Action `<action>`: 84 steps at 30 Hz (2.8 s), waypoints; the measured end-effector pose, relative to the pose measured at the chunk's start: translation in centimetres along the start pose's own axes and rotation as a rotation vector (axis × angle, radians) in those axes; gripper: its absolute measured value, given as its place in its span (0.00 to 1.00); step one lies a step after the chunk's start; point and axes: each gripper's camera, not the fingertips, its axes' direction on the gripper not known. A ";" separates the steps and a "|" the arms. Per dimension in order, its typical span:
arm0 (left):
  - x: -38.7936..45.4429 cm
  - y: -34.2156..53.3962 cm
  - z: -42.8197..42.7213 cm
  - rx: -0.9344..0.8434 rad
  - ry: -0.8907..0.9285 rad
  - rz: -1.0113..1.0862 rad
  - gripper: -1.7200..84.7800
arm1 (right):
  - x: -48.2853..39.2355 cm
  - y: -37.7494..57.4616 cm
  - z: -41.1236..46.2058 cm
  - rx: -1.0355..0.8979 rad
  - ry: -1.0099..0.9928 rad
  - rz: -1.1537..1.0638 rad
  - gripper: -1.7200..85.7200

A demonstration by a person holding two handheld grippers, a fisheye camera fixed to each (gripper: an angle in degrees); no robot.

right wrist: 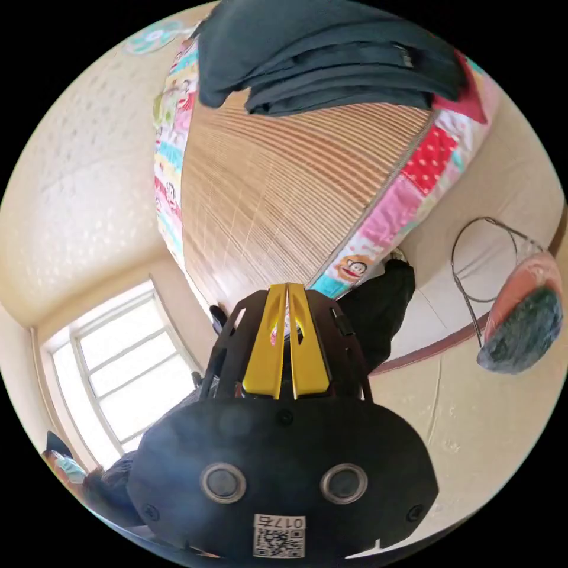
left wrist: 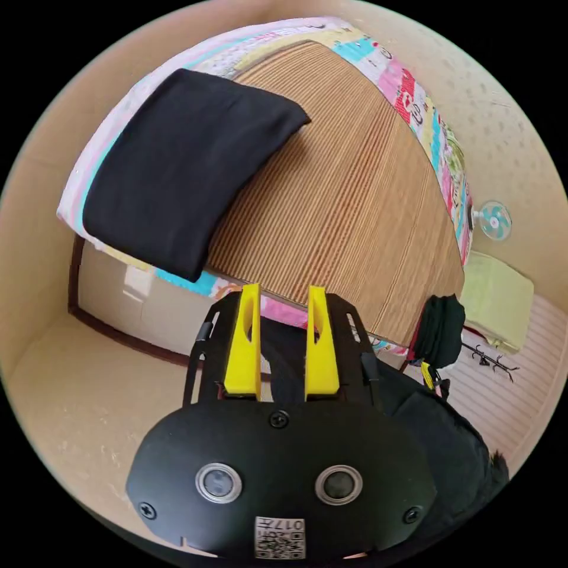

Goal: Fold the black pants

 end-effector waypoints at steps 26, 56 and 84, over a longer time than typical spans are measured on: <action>26.5 -1.4 -14.4 0.210 0.528 0.770 0.08 | -9.3 13.9 13.4 -0.121 0.125 -0.288 0.02; 22.0 -11.8 12.2 -0.070 0.826 -0.221 0.07 | -7.3 15.7 16.7 -0.310 0.161 -0.375 0.03; 27.6 42.0 -14.9 0.196 1.202 1.243 0.02 | -12.1 4.2 20.9 -0.749 -0.879 -0.407 0.25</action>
